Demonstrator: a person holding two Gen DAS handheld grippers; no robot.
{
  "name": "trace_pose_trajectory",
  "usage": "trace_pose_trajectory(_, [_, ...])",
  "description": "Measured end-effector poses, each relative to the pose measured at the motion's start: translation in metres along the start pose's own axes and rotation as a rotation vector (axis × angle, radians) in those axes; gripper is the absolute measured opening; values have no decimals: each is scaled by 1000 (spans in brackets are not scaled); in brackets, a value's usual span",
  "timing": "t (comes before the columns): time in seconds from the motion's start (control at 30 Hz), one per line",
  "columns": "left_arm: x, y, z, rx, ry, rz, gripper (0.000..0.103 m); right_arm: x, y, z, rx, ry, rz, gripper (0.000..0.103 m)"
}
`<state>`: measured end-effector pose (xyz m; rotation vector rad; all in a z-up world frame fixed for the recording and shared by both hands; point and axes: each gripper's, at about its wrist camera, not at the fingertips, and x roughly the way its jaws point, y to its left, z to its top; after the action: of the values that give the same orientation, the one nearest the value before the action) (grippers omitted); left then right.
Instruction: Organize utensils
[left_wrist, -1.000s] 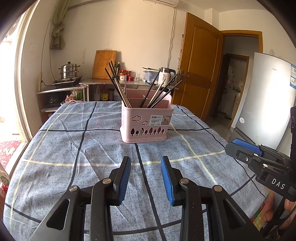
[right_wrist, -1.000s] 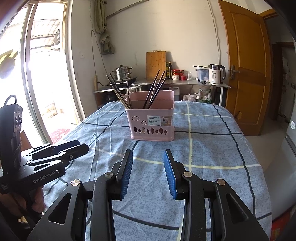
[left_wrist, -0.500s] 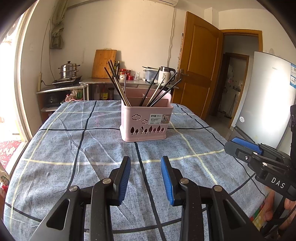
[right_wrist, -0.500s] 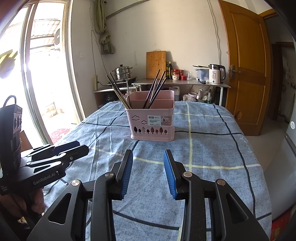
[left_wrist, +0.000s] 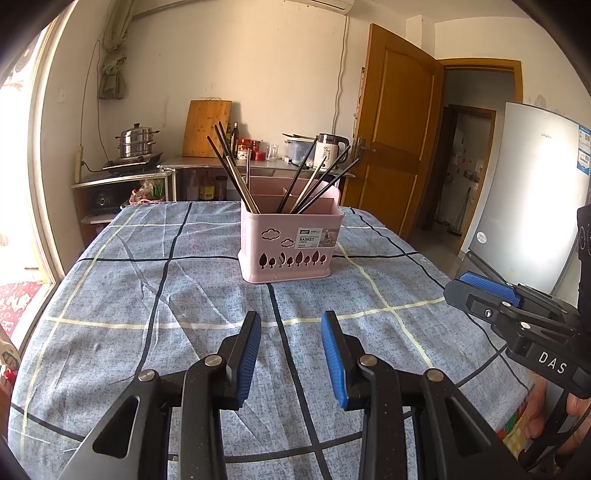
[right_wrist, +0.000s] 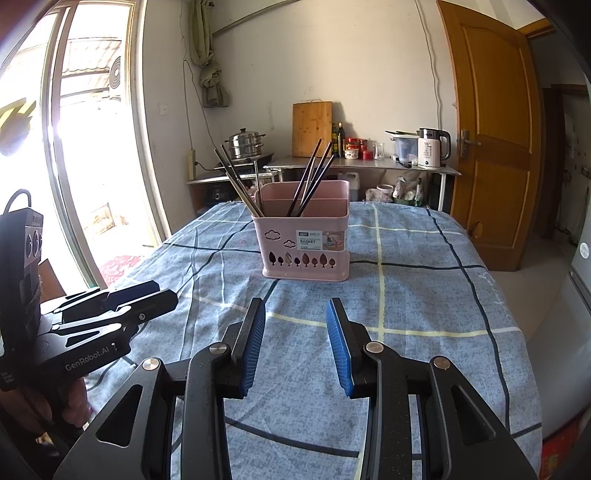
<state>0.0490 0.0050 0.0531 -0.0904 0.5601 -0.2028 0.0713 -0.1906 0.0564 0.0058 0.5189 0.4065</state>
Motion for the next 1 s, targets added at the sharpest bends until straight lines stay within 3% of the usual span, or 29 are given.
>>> trace_pose_trajectory(1.0, [-2, 3, 2, -3, -6, 16, 33, -1, 2, 1, -3, 0, 3, 35])
